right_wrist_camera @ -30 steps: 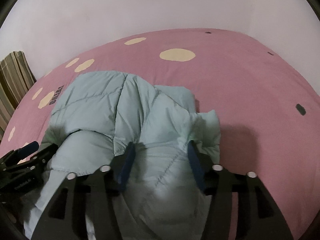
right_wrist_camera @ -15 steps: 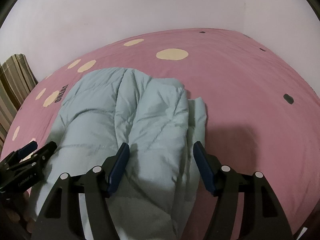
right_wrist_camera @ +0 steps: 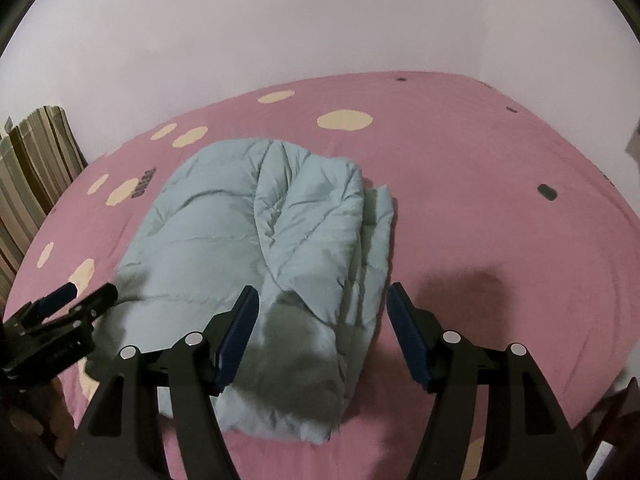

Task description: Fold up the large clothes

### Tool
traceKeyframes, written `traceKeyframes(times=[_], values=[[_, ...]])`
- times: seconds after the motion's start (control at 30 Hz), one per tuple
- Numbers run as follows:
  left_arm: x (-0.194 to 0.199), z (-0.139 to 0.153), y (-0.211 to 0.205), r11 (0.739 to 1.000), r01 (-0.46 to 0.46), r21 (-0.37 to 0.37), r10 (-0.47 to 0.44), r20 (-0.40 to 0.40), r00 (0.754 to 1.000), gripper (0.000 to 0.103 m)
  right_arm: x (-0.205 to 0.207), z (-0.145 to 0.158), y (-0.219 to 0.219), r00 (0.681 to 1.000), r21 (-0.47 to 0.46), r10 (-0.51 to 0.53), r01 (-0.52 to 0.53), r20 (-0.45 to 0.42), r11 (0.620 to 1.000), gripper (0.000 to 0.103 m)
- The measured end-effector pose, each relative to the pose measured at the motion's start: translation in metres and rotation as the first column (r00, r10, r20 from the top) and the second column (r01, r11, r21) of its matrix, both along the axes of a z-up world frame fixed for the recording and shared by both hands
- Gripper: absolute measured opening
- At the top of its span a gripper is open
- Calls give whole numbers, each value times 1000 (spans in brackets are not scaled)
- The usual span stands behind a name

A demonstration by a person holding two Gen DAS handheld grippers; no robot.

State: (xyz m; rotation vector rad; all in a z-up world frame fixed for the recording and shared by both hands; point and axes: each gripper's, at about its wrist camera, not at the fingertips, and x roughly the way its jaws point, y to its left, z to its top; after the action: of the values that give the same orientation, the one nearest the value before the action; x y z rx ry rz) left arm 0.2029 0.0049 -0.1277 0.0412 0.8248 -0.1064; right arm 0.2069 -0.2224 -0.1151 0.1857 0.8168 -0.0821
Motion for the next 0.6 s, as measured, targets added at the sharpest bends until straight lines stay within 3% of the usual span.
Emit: traceKeyframes(times=[0.13, 0.6], values=[[-19, 10, -4, 999, -13, 29, 12, 27, 1000, 91, -15, 12, 2, 999, -12, -6, 6, 36, 1000, 74], [-62, 55, -10, 1000, -10, 22, 7, 139, 990, 93, -48, 41, 14, 993, -13, 10, -9, 116, 1000, 78]])
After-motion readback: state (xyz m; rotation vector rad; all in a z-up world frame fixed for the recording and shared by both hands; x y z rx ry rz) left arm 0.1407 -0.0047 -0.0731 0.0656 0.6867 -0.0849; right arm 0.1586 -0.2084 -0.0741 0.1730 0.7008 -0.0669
